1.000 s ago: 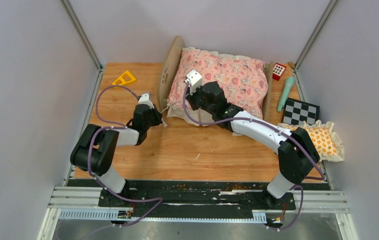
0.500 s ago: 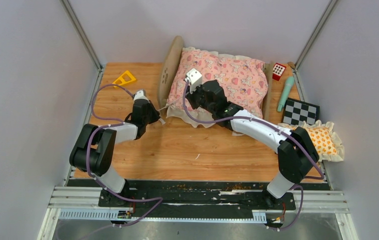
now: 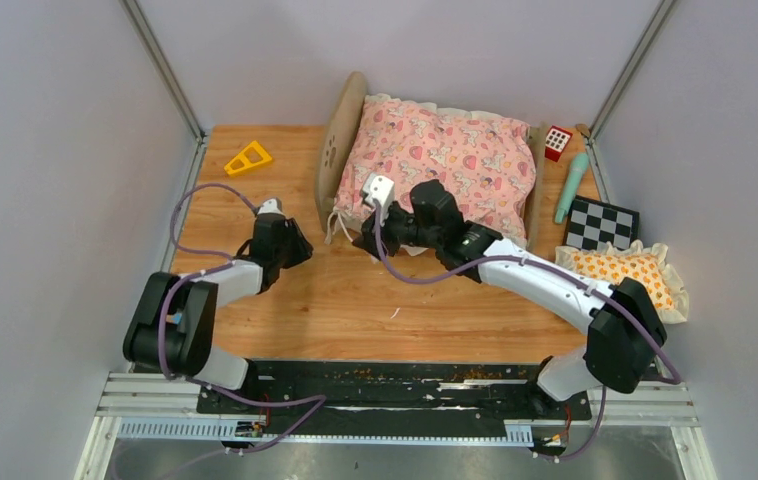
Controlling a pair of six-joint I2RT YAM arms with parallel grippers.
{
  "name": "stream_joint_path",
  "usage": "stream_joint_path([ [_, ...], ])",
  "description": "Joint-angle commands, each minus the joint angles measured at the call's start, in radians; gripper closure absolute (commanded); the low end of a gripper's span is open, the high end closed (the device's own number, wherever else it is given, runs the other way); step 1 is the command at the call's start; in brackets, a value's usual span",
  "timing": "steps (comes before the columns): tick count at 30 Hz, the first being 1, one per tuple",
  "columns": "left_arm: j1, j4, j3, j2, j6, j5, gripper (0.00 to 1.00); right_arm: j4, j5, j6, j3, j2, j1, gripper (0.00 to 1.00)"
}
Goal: Set up the pet bed
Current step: Tie the ropes to the bed frame, then pick up the pillow at the center of the board.
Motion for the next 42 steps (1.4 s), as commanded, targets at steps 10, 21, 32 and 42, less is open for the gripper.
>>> stream_joint_path([
  [10,0.003,-0.273,-0.029,-0.526,0.002,-0.126,0.11,-0.341,0.373,0.303,-0.024,-0.203,-0.089,0.36],
  [21,0.003,-0.432,0.077,-0.578,-0.002,0.041,0.0,-0.552,0.918,0.649,-0.131,-0.556,-0.518,0.14],
  [32,-0.009,-0.561,0.188,-0.607,0.04,0.129,0.0,-0.988,1.099,1.216,-0.002,-0.244,-0.977,0.01],
  [42,-0.042,-0.547,0.198,-0.604,0.032,0.127,0.0,-0.773,0.946,1.177,-0.163,-0.039,-1.101,0.04],
])
